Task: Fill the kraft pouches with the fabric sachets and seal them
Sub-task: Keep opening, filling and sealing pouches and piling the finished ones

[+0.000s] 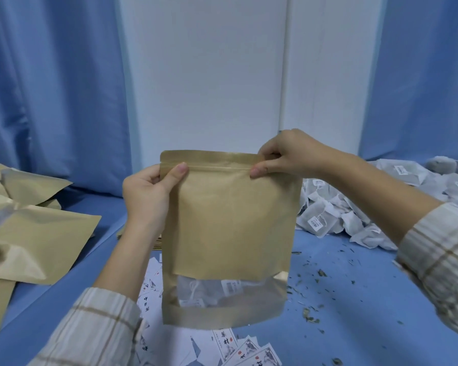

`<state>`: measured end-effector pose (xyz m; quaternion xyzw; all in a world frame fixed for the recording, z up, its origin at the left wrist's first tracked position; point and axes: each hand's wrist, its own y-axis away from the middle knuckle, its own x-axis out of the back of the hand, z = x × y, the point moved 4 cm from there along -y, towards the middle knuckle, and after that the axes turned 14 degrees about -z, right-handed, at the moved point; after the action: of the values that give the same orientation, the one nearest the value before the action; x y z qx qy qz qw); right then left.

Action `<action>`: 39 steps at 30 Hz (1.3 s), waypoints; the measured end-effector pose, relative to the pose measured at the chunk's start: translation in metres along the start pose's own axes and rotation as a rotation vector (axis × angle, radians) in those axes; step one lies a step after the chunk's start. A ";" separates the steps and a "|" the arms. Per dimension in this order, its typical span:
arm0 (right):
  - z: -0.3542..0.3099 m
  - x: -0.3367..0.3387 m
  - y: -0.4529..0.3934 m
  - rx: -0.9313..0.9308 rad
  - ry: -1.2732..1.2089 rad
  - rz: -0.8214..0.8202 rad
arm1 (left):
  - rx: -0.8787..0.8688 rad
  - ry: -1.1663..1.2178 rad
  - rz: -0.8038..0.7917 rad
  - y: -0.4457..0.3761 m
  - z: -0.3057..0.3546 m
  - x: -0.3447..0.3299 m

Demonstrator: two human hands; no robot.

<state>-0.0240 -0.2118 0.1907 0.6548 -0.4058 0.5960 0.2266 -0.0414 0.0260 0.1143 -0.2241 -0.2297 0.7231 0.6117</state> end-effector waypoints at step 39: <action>-0.013 -0.010 0.016 -0.044 -0.094 0.120 | -0.088 0.053 -0.009 0.026 0.015 0.011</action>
<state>-0.0441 -0.2078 0.1811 0.6514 -0.4675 0.5681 0.1854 -0.0725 0.0318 0.1100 -0.2689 -0.2457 0.7034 0.6104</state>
